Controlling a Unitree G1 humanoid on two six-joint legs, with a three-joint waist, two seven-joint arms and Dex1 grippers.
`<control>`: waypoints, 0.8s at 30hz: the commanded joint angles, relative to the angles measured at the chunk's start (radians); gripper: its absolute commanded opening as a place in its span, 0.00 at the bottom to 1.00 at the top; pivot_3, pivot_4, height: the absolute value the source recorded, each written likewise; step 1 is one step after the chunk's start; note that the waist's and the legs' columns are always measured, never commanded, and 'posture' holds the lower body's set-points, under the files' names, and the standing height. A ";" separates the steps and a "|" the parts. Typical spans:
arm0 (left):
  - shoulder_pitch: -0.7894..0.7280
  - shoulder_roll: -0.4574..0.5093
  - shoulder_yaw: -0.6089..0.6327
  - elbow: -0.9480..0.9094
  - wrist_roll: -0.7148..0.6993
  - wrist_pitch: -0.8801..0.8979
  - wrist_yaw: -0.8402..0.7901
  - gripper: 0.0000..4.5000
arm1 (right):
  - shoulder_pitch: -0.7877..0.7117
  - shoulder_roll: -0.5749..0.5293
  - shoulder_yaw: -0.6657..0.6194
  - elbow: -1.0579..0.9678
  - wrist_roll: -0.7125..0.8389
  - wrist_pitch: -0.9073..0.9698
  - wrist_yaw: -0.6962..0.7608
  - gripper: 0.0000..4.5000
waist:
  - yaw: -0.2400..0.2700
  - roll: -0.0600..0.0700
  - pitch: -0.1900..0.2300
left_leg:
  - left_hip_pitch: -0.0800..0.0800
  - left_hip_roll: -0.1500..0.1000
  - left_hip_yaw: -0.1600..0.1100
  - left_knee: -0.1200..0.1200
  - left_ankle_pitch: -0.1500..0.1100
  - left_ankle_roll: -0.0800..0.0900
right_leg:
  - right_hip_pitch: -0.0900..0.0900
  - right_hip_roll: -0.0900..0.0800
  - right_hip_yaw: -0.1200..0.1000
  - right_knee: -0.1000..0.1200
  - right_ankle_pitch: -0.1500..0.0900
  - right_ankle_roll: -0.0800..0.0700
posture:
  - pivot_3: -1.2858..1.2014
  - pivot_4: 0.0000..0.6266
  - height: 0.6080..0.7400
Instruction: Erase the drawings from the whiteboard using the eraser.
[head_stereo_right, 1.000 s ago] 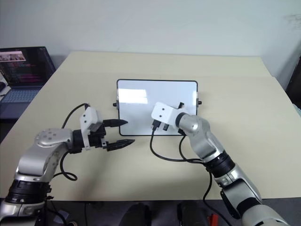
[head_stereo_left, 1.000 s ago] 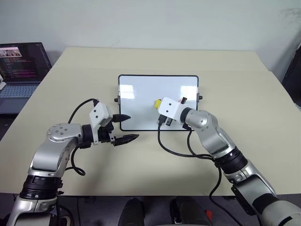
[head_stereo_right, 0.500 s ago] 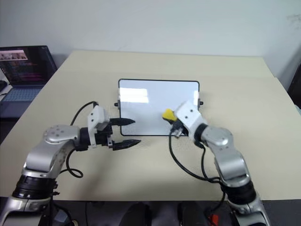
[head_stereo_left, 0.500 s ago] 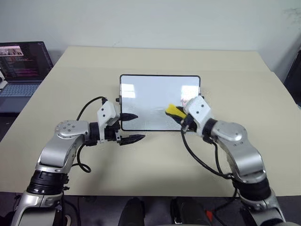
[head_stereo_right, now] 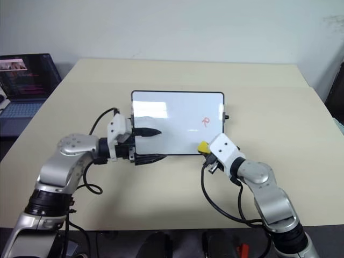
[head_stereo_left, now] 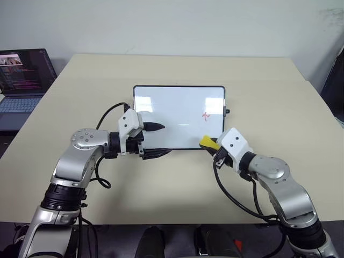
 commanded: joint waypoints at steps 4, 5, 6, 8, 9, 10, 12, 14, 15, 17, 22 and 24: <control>-0.040 0.001 0.012 0.017 -0.001 -0.023 -0.017 1.00 | -0.159 0.104 -0.058 0.124 -0.022 -0.065 -0.157 0.22 | 0.000 0.000 0.000 | 0.001 0.000 0.000 0.000 0.000 0.000 | 0.000 0.000 0.000 0.001 0.000 0.000 | 0.52 0.24 1.00; -0.043 -0.001 0.015 0.020 0.000 -0.026 -0.012 1.00 | -0.183 0.119 -0.063 0.154 -0.028 -0.080 -0.184 0.22 | 0.000 0.000 0.000 | 0.001 0.000 0.000 0.000 0.000 0.000 | 0.000 0.000 -0.001 0.001 0.000 0.000 | 0.52 0.24 1.00; -0.047 -0.002 0.016 0.023 0.002 -0.029 -0.007 1.00 | -0.205 0.124 -0.061 0.184 -0.039 -0.097 -0.205 0.22 | 0.001 0.000 0.000 | 0.001 0.000 0.000 0.000 0.000 0.000 | 0.000 0.000 -0.001 0.001 0.000 0.000 | 0.52 0.24 1.00; -0.053 -0.003 0.015 0.029 0.001 -0.031 -0.008 1.00 | -0.238 0.126 -0.052 0.244 -0.067 -0.136 -0.240 0.22 | 0.001 0.000 0.000 | 0.000 0.000 0.000 0.000 0.000 0.000 | 0.000 0.000 -0.001 0.001 0.002 -0.004 | 0.52 0.24 1.00; -0.056 -0.002 0.013 0.028 -0.001 -0.030 -0.012 1.00 | -0.251 0.130 -0.052 0.271 -0.071 -0.152 -0.250 0.22 | 0.001 0.000 0.000 | 0.000 0.000 0.000 0.000 0.000 0.000 | 0.000 0.000 0.000 0.000 0.002 -0.004 | 0.52 0.24 1.00; -0.058 -0.002 0.011 0.026 -0.003 -0.029 -0.015 1.00 | -0.262 0.131 -0.051 0.298 -0.076 -0.170 -0.260 0.22 | 0.001 0.000 0.000 | -0.001 0.000 0.001 0.000 0.000 0.000 | 0.000 0.000 0.000 0.000 0.003 -0.004 | 0.52 0.24 1.00; -0.060 -0.002 0.011 0.020 -0.007 -0.027 -0.017 1.00 | -0.269 0.119 -0.030 0.359 -0.092 -0.200 -0.261 0.22 | 0.001 0.000 0.000 | -0.001 0.000 0.001 0.000 0.000 0.000 | 0.000 0.000 0.000 -0.001 0.003 -0.004 | 0.52 0.24 1.00; -0.059 -0.003 0.010 0.015 -0.009 -0.026 -0.015 1.00 | -0.250 0.108 -0.008 0.381 -0.097 -0.194 -0.240 0.22 | 0.001 0.000 0.000 | -0.001 0.000 0.001 0.000 0.000 0.000 | 0.000 0.000 0.000 -0.001 0.003 -0.004 | 0.52 0.24 1.00; -0.058 -0.004 0.010 0.013 -0.009 -0.025 -0.014 1.00 | -0.237 0.103 0.001 0.379 -0.095 -0.186 -0.230 0.22 | 0.001 0.000 0.000 | -0.001 0.000 0.001 0.000 0.000 0.000 | 0.000 0.000 0.000 -0.001 0.003 -0.004 | 0.52 0.24 1.00; -0.052 -0.002 0.014 0.006 -0.012 -0.024 -0.012 1.00 | -0.191 0.071 0.044 0.339 -0.080 -0.146 -0.168 0.22 | 0.001 0.000 0.000 | -0.001 0.000 0.001 0.000 0.000 0.000 | 0.000 0.000 0.000 0.000 0.003 -0.004 | 0.52 0.24 1.00; -0.040 0.011 0.023 0.003 -0.016 -0.020 -0.018 1.00 | -0.183 0.048 0.056 0.324 -0.099 -0.155 -0.159 0.22 | -0.004 0.000 0.000 | 0.001 0.000 0.000 0.001 0.000 0.000 | 0.000 0.000 0.001 0.002 0.003 -0.004 | 0.52 0.24 1.00; -0.037 0.016 0.024 0.002 -0.017 -0.018 -0.021 1.00 | -0.215 0.051 0.031 0.352 -0.126 -0.189 -0.207 0.22 | -0.004 0.000 0.000 | 0.002 0.000 0.001 0.001 0.000 0.000 | 0.000 0.000 0.001 0.002 0.002 -0.004 | 0.52 0.24 1.00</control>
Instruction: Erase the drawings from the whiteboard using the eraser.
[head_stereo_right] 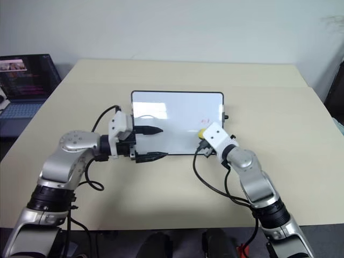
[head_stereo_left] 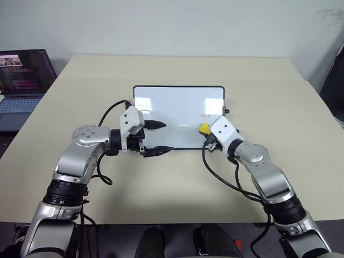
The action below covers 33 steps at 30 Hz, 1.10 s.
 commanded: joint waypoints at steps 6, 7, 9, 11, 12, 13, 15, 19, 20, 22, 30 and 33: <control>0.011 0.023 0.031 -0.038 -0.014 0.001 -0.003 1.00 | -0.077 -0.001 -0.078 0.072 -0.045 -0.068 -0.091 0.22 | 0.005 0.000 0.000 | -0.001 0.000 0.000 0.000 0.000 0.000 | 0.000 0.001 -0.001 0.000 0.001 -0.001 | 0.52 0.24 1.00; 0.013 0.024 0.031 -0.040 -0.016 0.002 -0.003 1.00 | -0.074 -0.003 -0.074 0.074 -0.044 -0.064 -0.081 0.22 | 0.005 0.000 0.000 | -0.001 0.000 0.000 0.000 0.000 0.000 | 0.000 0.001 -0.001 0.000 0.001 -0.002 | 0.52 0.24 1.00; 0.013 0.024 0.031 -0.041 -0.016 0.003 -0.001 1.00 | -0.059 -0.009 -0.053 0.062 -0.027 -0.037 -0.037 0.22 | 0.004 0.000 0.000 | -0.001 0.001 0.000 0.000 0.000 0.000 | 0.000 0.001 0.000 -0.001 0.002 -0.003 | 0.52 0.24 1.00; 0.012 0.024 0.032 -0.041 -0.017 0.003 0.001 1.00 | -0.038 -0.022 -0.015 0.034 -0.006 -0.011 0.030 0.22 | 0.004 0.000 0.000 | -0.001 0.001 0.000 0.000 0.000 0.000 | 0.000 0.001 0.000 -0.002 0.002 -0.003 | 0.52 0.24 1.00; 0.012 0.024 0.032 -0.042 -0.017 0.004 0.002 1.00 | -0.034 -0.025 -0.007 0.026 -0.002 -0.004 0.047 0.22 | 0.004 0.000 0.000 | -0.001 0.001 0.000 0.000 0.000 0.000 | 0.000 0.001 -0.001 -0.002 0.002 -0.003 | 0.52 0.24 1.00; 0.012 0.024 0.033 -0.041 -0.017 0.005 0.002 1.00 | -0.032 -0.022 0.004 0.017 -0.003 -0.001 0.056 0.22 | 0.003 0.000 0.000 | -0.001 0.001 0.000 0.000 0.000 0.000 | 0.000 0.001 -0.001 -0.001 0.002 -0.003 | 0.52 0.24 1.00; 0.010 0.024 0.034 -0.040 -0.018 0.007 0.004 1.00 | -0.044 0.001 -0.001 0.026 -0.016 -0.023 0.022 0.22 | 0.002 0.000 0.000 | 0.000 0.001 0.000 0.000 0.000 0.000 | 0.000 0.001 -0.001 -0.001 0.001 -0.002 | 0.52 0.24 1.00; 0.010 0.024 0.034 -0.040 -0.020 0.011 0.000 1.00 | -0.106 0.036 -0.055 0.097 -0.063 -0.097 -0.103 0.22 | 0.002 0.000 0.000 | 0.000 0.001 0.000 0.000 0.000 0.000 | 0.000 0.001 -0.001 0.001 0.000 -0.001 | 0.52 0.24 1.00; 0.009 0.025 0.033 -0.040 -0.020 0.012 -0.001 1.00 | -0.126 0.042 -0.072 0.116 -0.073 -0.117 -0.136 0.22 | 0.002 0.000 0.000 | 0.000 0.001 0.000 0.000 0.000 0.000 | 0.000 0.001 -0.001 0.001 0.000 -0.001 | 0.52 0.24 1.00; 0.007 0.026 0.032 -0.039 -0.020 0.014 -0.001 1.00 | -0.150 0.046 -0.086 0.142 -0.080 -0.139 -0.164 0.22 | 0.004 0.000 0.000 | 0.000 0.000 0.000 0.001 0.000 0.000 | 0.000 0.001 -0.001 0.001 0.001 -0.001 | 0.52 0.24 1.00; 0.017 0.032 0.039 -0.051 -0.023 0.020 0.008 1.00 | -0.072 -0.009 0.028 0.089 -0.032 -0.023 0.074 0.22 | 0.005 0.000 0.000 | -0.001 0.001 0.000 -0.001 0.000 0.000 | 0.000 0.001 0.000 -0.002 0.002 -0.003 | 0.52 0.24 1.00; 0.019 0.032 0.040 -0.055 -0.024 0.022 0.008 1.00 | -0.069 -0.007 0.026 0.082 -0.060 -0.035 0.042 0.22 | 0.002 0.000 0.000 | 0.000 0.001 0.000 0.000 0.000 0.000 | 0.000 0.001 0.000 -0.001 0.002 -0.003 | 0.52 0.24 1.00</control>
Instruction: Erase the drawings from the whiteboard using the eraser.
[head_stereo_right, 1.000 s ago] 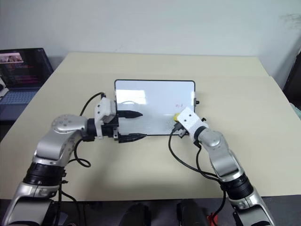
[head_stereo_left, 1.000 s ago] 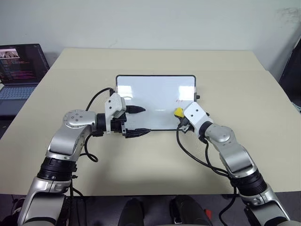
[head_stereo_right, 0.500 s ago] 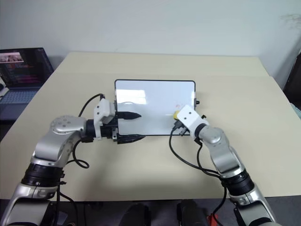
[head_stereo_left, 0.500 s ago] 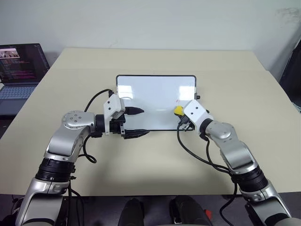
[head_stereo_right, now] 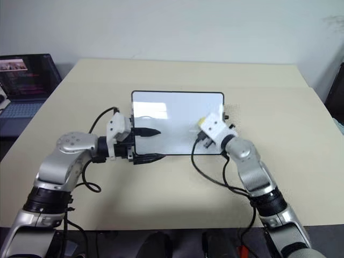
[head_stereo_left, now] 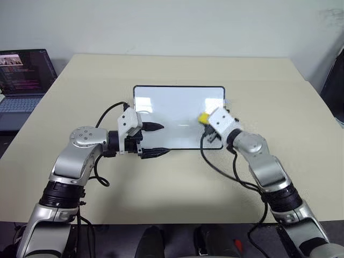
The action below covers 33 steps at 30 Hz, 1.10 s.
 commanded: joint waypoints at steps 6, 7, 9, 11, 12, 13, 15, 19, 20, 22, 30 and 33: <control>-0.002 0.009 0.032 -0.048 -0.019 0.004 0.003 1.00 | -0.060 0.005 -0.065 0.084 -0.081 -0.052 -0.157 0.22 | 0.001 0.000 0.000 | 0.001 0.000 0.000 0.001 0.001 0.001 | 0.000 0.000 0.000 0.002 -0.001 0.003 | 0.52 0.24 1.00; -0.002 0.009 0.032 -0.048 -0.019 0.005 0.003 1.00 | -0.061 0.001 -0.066 0.089 -0.082 -0.052 -0.155 0.22 | 0.002 0.000 0.000 | 0.001 0.000 0.000 0.001 0.002 0.001 | 0.000 0.000 0.000 0.002 -0.001 0.003 | 0.52 0.24 1.00; -0.003 0.008 0.032 -0.049 -0.019 0.005 0.003 1.00 | -0.053 -0.015 -0.051 0.093 -0.080 -0.034 -0.120 0.22 | 0.002 0.000 0.000 | 0.001 0.000 0.000 0.001 0.002 0.001 | 0.000 0.000 -0.001 0.001 -0.001 0.003 | 0.52 0.24 1.00; -0.003 0.008 0.032 -0.049 -0.019 0.006 0.004 1.00 | -0.040 -0.026 -0.032 0.087 -0.071 -0.014 -0.080 0.22 | 0.002 0.000 0.000 | 0.001 0.000 0.000 0.001 0.002 0.001 | 0.000 0.000 -0.001 0.001 -0.001 0.002 | 0.52 0.24 1.00; -0.003 0.007 0.032 -0.050 -0.019 0.006 0.004 1.00 | -0.032 -0.030 -0.020 0.079 -0.063 0.000 -0.053 0.22 | 0.002 0.000 0.000 | 0.001 0.000 0.000 0.001 0.002 0.001 | 0.000 0.000 0.000 0.001 -0.001 0.002 | 0.52 0.24 1.00; -0.003 0.006 0.032 -0.050 -0.019 0.007 0.005 1.00 | -0.025 -0.032 -0.010 0.070 -0.055 0.010 -0.030 0.22 | 0.002 0.000 0.000 | 0.001 0.000 0.000 0.001 0.002 0.001 | 0.000 0.000 0.000 0.001 0.000 0.002 | 0.52 0.24 1.00; -0.002 0.007 0.033 -0.051 -0.019 0.007 0.005 1.00 | -0.008 -0.025 0.006 0.042 -0.025 0.036 0.022 0.22 | 0.002 0.000 0.000 | 0.001 0.000 0.000 0.001 0.002 0.001 | 0.001 0.000 0.000 0.001 -0.001 0.002 | 0.52 0.24 1.00; -0.003 0.006 0.034 -0.051 -0.018 0.009 0.005 1.00 | -0.011 -0.003 -0.002 0.040 -0.042 0.022 -0.005 0.22 | -0.004 0.000 0.000 | 0.002 0.000 0.000 0.001 0.002 0.001 | 0.001 0.001 0.000 0.002 -0.001 0.002 | 0.52 0.24 1.00; -0.003 0.006 0.033 -0.051 -0.018 0.009 0.005 1.00 | -0.027 0.008 -0.021 0.060 -0.058 -0.001 -0.051 0.22 | -0.005 -0.001 0.000 | 0.002 0.000 0.000 0.001 0.002 0.001 | 0.001 0.001 0.000 0.002 -0.001 0.002 | 0.52 0.24 1.00; -0.003 0.006 0.033 -0.050 -0.018 0.009 0.004 1.00 | -0.063 0.027 -0.062 0.096 -0.072 -0.042 -0.120 0.22 | -0.006 0.000 0.000 | 0.003 0.000 0.000 0.001 0.002 0.001 | 0.001 0.001 0.000 0.002 -0.001 0.002 | 0.52 0.24 1.00; 0.000 0.004 0.031 -0.053 -0.019 0.010 0.004 1.00 | -0.098 0.029 -0.087 0.155 -0.080 -0.087 -0.167 0.22 | 0.002 0.000 0.000 | 0.000 0.000 0.000 0.000 0.002 0.002 | 0.001 0.001 0.000 0.000 0.000 0.001 | 0.52 0.24 1.00; 0.002 0.004 0.032 -0.054 -0.021 0.010 0.004 1.00 | -0.058 0.003 -0.061 0.126 -0.062 -0.040 -0.096 0.22 | 0.002 0.000 0.000 | 0.000 0.000 0.000 0.000 0.002 0.002 | 0.001 0.001 0.000 0.000 0.000 0.001 | 0.52 0.24 1.00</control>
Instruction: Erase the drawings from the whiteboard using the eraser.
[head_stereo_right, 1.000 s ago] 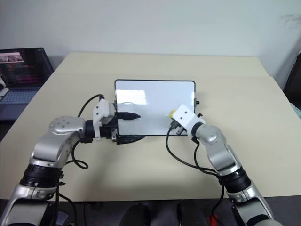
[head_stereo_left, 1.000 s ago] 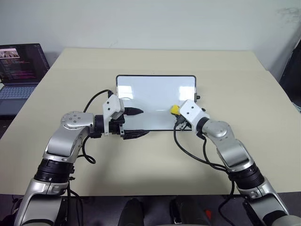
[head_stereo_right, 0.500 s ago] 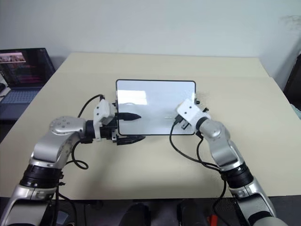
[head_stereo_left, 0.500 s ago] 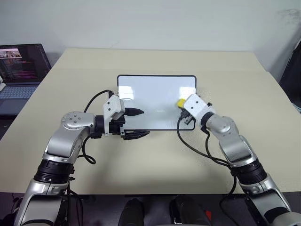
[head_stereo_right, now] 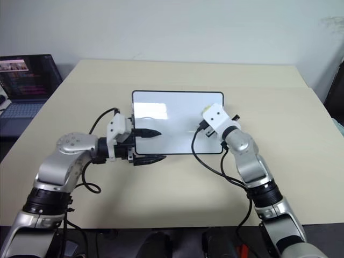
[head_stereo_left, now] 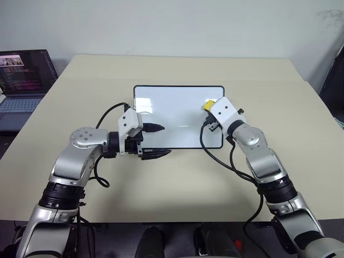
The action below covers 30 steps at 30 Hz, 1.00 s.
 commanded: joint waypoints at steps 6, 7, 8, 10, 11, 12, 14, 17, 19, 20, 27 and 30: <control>-0.003 0.000 0.030 -0.032 -0.019 -0.009 0.005 1.00 | 0.088 -0.045 0.019 -0.067 0.009 0.103 0.112 0.22 | -0.001 0.000 0.000 | 0.001 0.000 0.000 0.000 0.000 0.000 | 0.000 0.000 0.000 0.001 -0.001 0.001 | 0.52 0.24 1.00; -0.005 -0.002 0.028 -0.031 -0.019 -0.010 0.004 1.00 | 0.090 -0.042 0.013 -0.070 0.010 0.106 0.112 0.22 | -0.002 0.000 0.000 | 0.001 0.000 0.000 0.000 0.000 0.000 | 0.000 0.000 0.000 0.001 -0.001 0.001 | 0.52 0.24 1.00; -0.007 -0.004 0.027 -0.031 -0.020 -0.010 0.003 1.00 | 0.092 -0.042 0.009 -0.075 0.010 0.109 0.112 0.22 | -0.002 0.000 0.000 | 0.002 0.000 0.000 0.000 0.000 0.000 | 0.000 0.000 0.000 0.002 -0.001 0.001 | 0.52 0.24 1.00; -0.012 -0.012 0.021 -0.036 -0.024 -0.010 0.000 1.00 | 0.101 -0.037 -0.018 -0.103 0.028 0.116 0.110 0.22 | 0.000 0.000 0.000 | 0.002 0.000 0.000 0.000 0.000 0.000 | 0.001 0.000 -0.001 0.002 -0.001 0.001 | 0.52 0.24 1.00; -0.016 -0.016 0.016 -0.038 -0.026 -0.011 -0.005 1.00 | 0.107 -0.029 -0.041 -0.133 0.044 0.124 0.108 0.22 | 0.000 0.000 0.000 | 0.002 0.000 0.000 0.000 0.000 0.000 | 0.001 0.000 -0.001 0.002 -0.001 0.001 | 0.52 0.24 1.00; -0.021 -0.022 0.010 -0.039 -0.027 -0.012 -0.008 1.00 | 0.117 -0.018 -0.069 -0.178 0.066 0.141 0.104 0.22 | 0.000 0.000 0.000 | 0.001 0.000 0.000 0.000 0.000 0.000 | 0.001 0.000 -0.001 0.002 -0.001 0.001 | 0.52 0.24 1.00; -0.030 -0.030 0.000 -0.043 -0.026 -0.018 -0.014 1.00 | 0.146 -0.004 -0.115 -0.267 0.097 0.180 0.100 0.22 | 0.001 0.000 0.000 | 0.000 0.000 -0.001 0.000 0.000 0.000 | 0.000 0.000 -0.001 0.001 -0.001 0.001 | 0.52 0.24 1.00; -0.043 -0.044 -0.018 -0.060 -0.018 -0.032 -0.020 1.00 | 0.237 0.011 -0.189 -0.428 0.135 0.260 0.087 0.22 | 0.005 0.000 0.000 | -0.002 0.000 -0.001 0.000 0.000 0.000 | -0.001 0.000 -0.001 -0.001 0.000 0.001 | 0.52 0.24 1.00; -0.049 -0.053 -0.037 -0.074 -0.009 -0.048 -0.025 1.00 | 0.329 0.029 -0.234 -0.528 0.147 0.311 0.063 0.22 | 0.009 0.000 0.000 | -0.004 0.000 -0.001 -0.001 0.000 -0.001 | -0.001 -0.001 -0.002 -0.002 0.000 0.000 | 0.52 0.24 1.00; -0.050 -0.056 -0.047 -0.077 -0.002 -0.060 -0.028 1.00 | 0.369 0.042 -0.254 -0.564 0.154 0.333 0.048 0.22 | 0.008 0.000 0.000 | -0.004 0.000 -0.001 -0.001 -0.001 -0.001 | -0.001 -0.001 -0.001 -0.002 0.000 0.000 | 0.52 0.24 1.00; -0.074 -0.107 -0.095 -0.061 0.008 -0.086 -0.044 1.00 | 0.473 0.109 -0.350 -0.533 0.152 0.325 -0.073 0.22 | -0.003 0.000 0.000 | -0.001 0.000 0.000 -0.001 -0.002 -0.003 | -0.001 -0.001 0.002 -0.001 -0.003 0.005 | 0.52 0.24 1.00; -0.093 -0.133 -0.119 -0.038 0.024 -0.109 -0.058 1.00 | 0.457 0.120 -0.385 -0.467 0.166 0.305 -0.101 0.22 | -0.001 0.000 0.000 | -0.001 0.000 0.000 -0.001 -0.002 -0.002 | -0.001 0.000 0.000 0.000 -0.003 0.005 | 0.52 0.24 1.00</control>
